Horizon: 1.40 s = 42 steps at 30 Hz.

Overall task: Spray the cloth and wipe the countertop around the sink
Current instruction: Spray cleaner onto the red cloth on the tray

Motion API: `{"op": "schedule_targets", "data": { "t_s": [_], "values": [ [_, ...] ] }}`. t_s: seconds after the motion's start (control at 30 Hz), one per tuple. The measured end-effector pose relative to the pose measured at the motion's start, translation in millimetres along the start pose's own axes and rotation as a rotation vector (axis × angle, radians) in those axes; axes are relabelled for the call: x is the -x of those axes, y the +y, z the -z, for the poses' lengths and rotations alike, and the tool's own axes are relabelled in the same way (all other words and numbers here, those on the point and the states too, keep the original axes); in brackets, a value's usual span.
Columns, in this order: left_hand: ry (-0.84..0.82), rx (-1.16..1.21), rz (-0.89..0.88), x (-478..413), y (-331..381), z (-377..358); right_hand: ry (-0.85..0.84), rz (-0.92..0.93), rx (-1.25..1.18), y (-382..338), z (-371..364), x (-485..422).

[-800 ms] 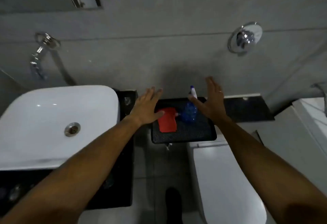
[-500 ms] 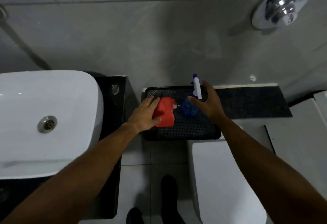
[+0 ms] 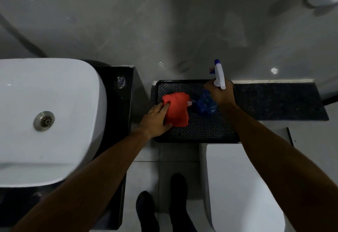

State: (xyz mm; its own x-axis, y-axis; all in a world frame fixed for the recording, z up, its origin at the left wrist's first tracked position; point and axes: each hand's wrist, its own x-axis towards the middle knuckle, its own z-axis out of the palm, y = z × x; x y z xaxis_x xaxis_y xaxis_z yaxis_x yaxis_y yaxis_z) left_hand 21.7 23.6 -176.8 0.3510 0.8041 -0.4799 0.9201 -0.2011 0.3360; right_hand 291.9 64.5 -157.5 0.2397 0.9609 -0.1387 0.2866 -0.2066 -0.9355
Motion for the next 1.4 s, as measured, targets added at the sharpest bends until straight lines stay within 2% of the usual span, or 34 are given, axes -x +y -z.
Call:
{"op": "schedule_targets", "data": {
  "t_s": [0.1,0.2,0.37,0.47,0.73,1.2,1.4],
  "values": [
    [-0.003,-0.013,0.001,-1.5,-2.7,-3.9,0.002,0.036,-0.067,-14.8,5.6,-3.2],
    [-0.01,-0.056,-0.003,-4.2,-5.2,-3.6,-0.096,0.037,0.001,-36.2,13.1,-0.9],
    [-0.042,-0.151,0.005,-8.8,-6.5,-6.3,-0.382,-0.127,0.048,-30.1,1.5,47.2],
    [-0.04,-0.167,-0.002,-13.8,-8.1,-10.4,-0.475,-0.258,0.139,-6.9,-14.3,76.5],
    [-0.025,-0.155,0.027,-25.1,-19.4,-24.4,-0.425,-0.388,0.276,21.7,-43.3,93.3],
    [0.018,-0.125,0.027,-32.0,-23.4,-28.6,-0.463,-0.378,0.385,26.4,-55.0,92.7],
    [0.019,-0.134,0.023,-33.5,-22.9,-29.2,-0.403,-0.28,0.376,16.3,-55.7,84.2]
  ]
}}
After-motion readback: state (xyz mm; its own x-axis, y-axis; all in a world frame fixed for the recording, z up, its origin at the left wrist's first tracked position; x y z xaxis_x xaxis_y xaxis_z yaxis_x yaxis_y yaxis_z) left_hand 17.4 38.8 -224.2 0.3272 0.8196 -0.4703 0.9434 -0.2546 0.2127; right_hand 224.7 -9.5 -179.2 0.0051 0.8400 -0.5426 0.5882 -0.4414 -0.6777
